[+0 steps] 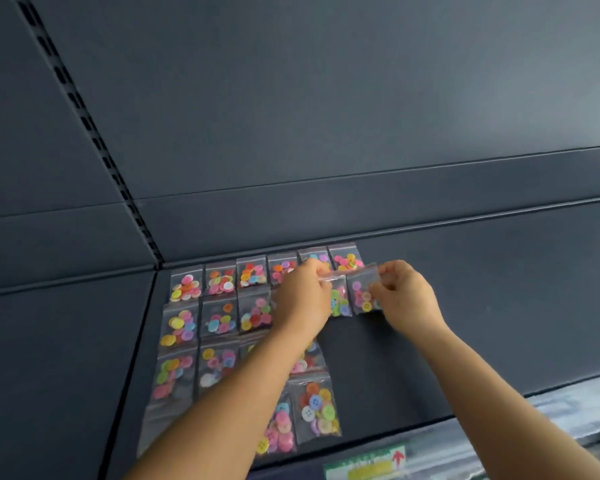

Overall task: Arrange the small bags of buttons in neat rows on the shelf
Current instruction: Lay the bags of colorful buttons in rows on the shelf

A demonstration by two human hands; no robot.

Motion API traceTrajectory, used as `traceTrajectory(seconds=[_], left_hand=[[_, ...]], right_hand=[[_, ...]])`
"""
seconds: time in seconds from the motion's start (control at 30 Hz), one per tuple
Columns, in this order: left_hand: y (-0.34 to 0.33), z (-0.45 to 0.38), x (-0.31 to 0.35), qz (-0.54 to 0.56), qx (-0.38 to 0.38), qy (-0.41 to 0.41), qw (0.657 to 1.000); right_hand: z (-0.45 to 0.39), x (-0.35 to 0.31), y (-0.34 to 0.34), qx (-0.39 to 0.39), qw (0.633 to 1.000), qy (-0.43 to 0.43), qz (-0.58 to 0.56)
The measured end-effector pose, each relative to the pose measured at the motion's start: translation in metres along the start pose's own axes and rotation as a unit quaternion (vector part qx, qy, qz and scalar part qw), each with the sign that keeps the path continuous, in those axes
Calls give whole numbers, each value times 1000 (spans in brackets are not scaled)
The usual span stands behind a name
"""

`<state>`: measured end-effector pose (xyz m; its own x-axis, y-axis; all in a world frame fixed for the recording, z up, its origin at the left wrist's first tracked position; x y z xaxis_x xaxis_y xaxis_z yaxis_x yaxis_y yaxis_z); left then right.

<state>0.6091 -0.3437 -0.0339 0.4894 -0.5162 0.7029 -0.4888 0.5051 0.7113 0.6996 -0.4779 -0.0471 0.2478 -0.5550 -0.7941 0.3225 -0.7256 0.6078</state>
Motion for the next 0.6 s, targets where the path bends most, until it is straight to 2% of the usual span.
traceTrajectory(seconds=[0.07,0.13,0.27,0.4,0.6], left_hand=[[-3,3,3,-78,17,-29,996],[-5,7,5,-153,32,-76,985],[-16,28,6,-233,-24,-182,955],[-21,39,1,-265,-44,-187,945],[-21,43,6,-282,-41,-178,942]], right_hand=[[-2,4,1,-26,999,14,25],[-1,4,4,-34,995,65,70],[7,-3,8,-62,963,226,135],[11,3,5,-105,934,283,191],[6,3,3,-107,925,306,200]])
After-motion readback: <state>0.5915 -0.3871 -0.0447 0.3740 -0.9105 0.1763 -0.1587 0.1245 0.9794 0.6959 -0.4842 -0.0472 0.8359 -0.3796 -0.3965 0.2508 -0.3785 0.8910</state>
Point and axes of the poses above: each hand's wrist, its own z-axis away from the middle knuckle, its own y-axis out of the back of the hand, x = y × z, the point moved 3 cm from there along -z, towards the middle knuckle, and after that the axes turned 3 degrees about y, right-handed, at the moved point
